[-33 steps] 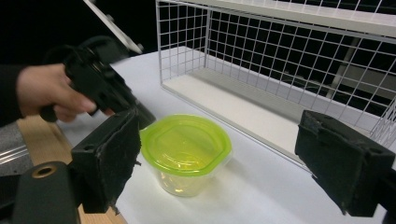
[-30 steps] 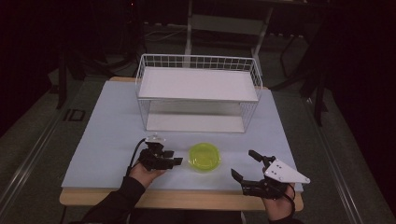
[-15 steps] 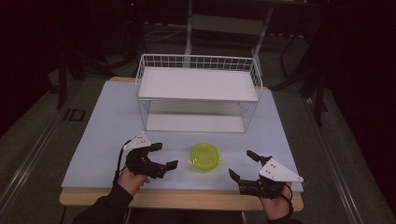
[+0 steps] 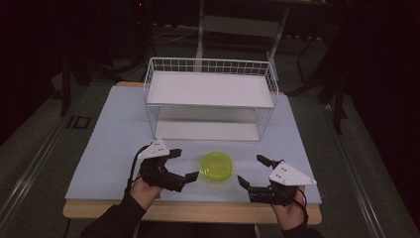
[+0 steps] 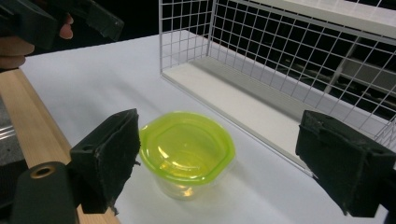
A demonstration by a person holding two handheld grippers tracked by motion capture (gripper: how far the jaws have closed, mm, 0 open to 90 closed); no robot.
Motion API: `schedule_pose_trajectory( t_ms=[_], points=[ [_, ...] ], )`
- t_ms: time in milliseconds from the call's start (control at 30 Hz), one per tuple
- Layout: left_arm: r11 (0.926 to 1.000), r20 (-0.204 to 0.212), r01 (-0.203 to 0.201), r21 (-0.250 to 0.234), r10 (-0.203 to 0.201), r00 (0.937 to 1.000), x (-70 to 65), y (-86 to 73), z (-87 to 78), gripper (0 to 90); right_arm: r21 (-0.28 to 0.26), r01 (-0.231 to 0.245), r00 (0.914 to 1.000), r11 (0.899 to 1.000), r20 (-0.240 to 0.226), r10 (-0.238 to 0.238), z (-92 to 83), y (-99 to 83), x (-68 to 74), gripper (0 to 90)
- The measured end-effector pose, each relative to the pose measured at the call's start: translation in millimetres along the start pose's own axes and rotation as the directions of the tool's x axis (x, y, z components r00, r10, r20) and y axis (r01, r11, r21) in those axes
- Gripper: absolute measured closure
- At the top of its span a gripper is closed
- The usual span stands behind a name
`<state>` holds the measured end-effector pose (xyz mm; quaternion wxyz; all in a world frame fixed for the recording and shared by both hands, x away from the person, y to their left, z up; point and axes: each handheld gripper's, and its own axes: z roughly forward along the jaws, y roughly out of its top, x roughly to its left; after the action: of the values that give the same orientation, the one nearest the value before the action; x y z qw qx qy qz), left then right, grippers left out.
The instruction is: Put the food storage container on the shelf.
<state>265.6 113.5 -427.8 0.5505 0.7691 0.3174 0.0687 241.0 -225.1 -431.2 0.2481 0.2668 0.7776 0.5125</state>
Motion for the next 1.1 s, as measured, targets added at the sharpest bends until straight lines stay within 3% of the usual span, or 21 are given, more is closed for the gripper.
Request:
schedule_pose_trajectory(
  t_ms=[100,200,300,367,500,567,667,733,767,833,867,900,933,1000,1100],
  points=[
    [0.9995,0.013,-0.025,0.017,0.024,0.9996,-3.7,6.7,5.0,1.5,0.038,0.004,1.0,0.999,0.006,-0.005,3.8,7.7,-4.6,13.2],
    [0.9993,0.033,-0.028,0.024,0.027,0.9991,-4.2,9.0,12.5,1.5,0.085,-0.022,0.9996,0.996,0.02,0.02,9.1,15.9,-10.8,12.9],
    [0.9988,0.053,0.019,0.046,-0.021,0.9983,1.8,8.2,24.0,1.5,0.118,-0.057,0.9984,0.991,0.013,0.056,16.5,19.8,-17.7,12.2],
    [0.9959,0.041,0.057,0.07,-0.06,0.9974,6.4,5.3,32.3,1.6,0.146,-0.082,0.9967,0.986,0.012,0.081,23.8,19.9,-22.0,12.2],
    [0.9875,0.023,0.111,0.112,-0.114,0.9932,12.1,-1.9,47.0,2.6,0.258,-0.133,0.9907,0.957,0.009,0.136,43.2,16.0,-26.3,13.8],
    [0.9811,-0.013,0.13,0.143,-0.13,0.9915,13.8,-5.2,54.5,3.7,0.299,-0.167,0.9843,0.939,-0.004,0.177,53.4,14.0,-28.5,13.8],
    [0.971,-0.031,0.178,0.16,-0.175,0.9841,19.4,-10.9,61.9,5.8,0.337,-0.217,0.9698,0.916,-0.032,0.242,67.6,9.6,-34.2,13.8],
    [0.9639,-0.041,0.206,0.169,-0.202,0.9786,23.3,-14.0,65.5,8.5,0.349,-0.252,0.961,0.903,-0.021,0.276,73.8,6.8,-36.7,13.8],
    [0.96,-0.047,0.224,0.168,-0.219,0.9746,25.5,-15.3,67.4,8.6,0.349,-0.272,0.9554,0.897,-0.013,0.295,77.3,4.9,-37.7,13.8],
    [0.9514,-0.065,0.256,0.172,-0.248,0.9666,29.5,-17.6,70.9,16.0,0.381,-0.306,0.9418,0.873,-0.012,0.336,83.3,1.0,-41.9,19.0],
    [0.946,-0.07,0.272,0.176,-0.264,0.962,32.3,-19.3,72.8,15.9,0.375,-0.329,0.9358,0.867,0.007,0.353,85.6,-0.7,-43.9,21.4],
    [0.9419,-0.074,0.284,0.18,-0.275,0.9587,33.9,-20.5,74.0,17.0,0.382,-0.365,0.9212,0.849,0.015,0.389,88.4,-2.8,-47.1,23.6],
    [0.9368,-0.088,0.3,0.179,-0.289,0.9533,35.5,-22.2,75.0,19.2,0.387,-0.381,0.9132,0.84,0.015,0.407,90.0,-4.3,-48.8,25.7],
    [0.922,-0.098,0.338,0.188,-0.325,0.9406,38.8,-25.8,77.3,23.3,0.397,-0.406,0.8993,0.823,0.013,0.437,92.4,-7.3,-51.5,32.5],
    [0.9109,-0.116,0.361,0.2,-0.344,0.9317,41.7,-31.7,80.2,29.1,0.434,-0.429,0.8811,0.792,0.009,0.473,95.8,-11.9,-53.4,41.0]
  ],
)
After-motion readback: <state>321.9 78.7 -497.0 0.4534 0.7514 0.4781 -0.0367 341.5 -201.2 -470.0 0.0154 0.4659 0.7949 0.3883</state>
